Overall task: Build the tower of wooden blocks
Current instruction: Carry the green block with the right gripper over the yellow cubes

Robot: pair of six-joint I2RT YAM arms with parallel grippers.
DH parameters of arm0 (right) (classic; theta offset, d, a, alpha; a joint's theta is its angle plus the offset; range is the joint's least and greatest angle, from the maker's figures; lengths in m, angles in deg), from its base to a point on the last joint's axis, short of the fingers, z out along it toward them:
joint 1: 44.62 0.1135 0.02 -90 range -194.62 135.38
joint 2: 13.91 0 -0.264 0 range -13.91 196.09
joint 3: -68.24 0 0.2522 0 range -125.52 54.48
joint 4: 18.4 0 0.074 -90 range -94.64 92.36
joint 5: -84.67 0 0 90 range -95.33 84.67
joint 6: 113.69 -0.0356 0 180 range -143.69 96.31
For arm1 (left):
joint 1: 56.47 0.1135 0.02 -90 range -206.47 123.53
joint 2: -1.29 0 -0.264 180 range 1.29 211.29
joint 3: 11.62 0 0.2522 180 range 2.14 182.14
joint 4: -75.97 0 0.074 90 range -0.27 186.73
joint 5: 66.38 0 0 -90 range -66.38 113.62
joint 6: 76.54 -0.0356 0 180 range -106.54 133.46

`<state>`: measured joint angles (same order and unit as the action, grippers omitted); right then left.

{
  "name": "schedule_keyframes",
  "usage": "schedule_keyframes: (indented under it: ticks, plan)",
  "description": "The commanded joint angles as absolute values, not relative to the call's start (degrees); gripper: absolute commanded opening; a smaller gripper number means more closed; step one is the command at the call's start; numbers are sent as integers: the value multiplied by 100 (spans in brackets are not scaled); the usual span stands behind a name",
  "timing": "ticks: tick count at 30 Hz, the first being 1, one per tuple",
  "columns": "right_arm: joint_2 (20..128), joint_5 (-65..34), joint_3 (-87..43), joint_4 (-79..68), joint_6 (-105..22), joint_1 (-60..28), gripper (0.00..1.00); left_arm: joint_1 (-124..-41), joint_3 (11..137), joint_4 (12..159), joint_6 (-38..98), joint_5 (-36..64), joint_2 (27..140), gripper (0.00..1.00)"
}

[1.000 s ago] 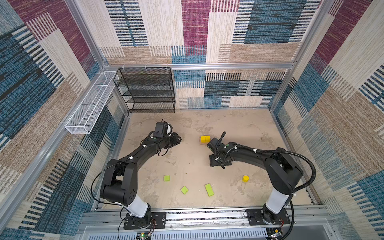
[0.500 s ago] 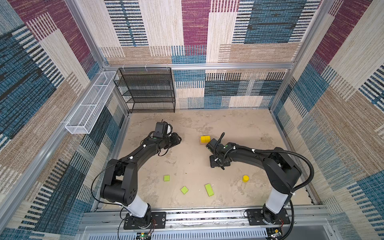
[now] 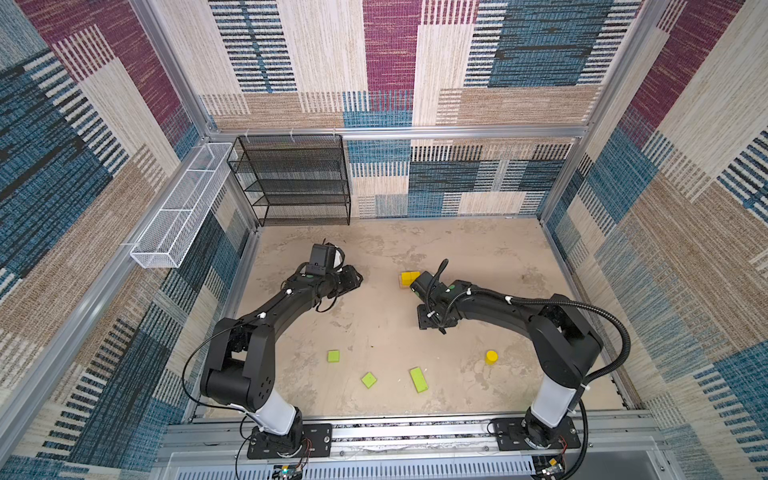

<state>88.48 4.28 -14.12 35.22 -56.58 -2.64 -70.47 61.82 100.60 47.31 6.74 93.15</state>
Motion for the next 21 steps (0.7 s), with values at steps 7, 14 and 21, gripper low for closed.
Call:
schedule_keyframes:
  ticks: [7,14,21]
  plan:
    - [9110,556,-2622,4059,-5190,-418,50,-7005,6175,10049,4590,636,9265,45]
    - [9685,472,-3691,4483,-4800,-527,50,-6957,6138,10054,4550,620,9207,45]
    - [10391,416,-5116,5006,-4478,-750,50,-6913,6094,10052,4541,596,9153,45]
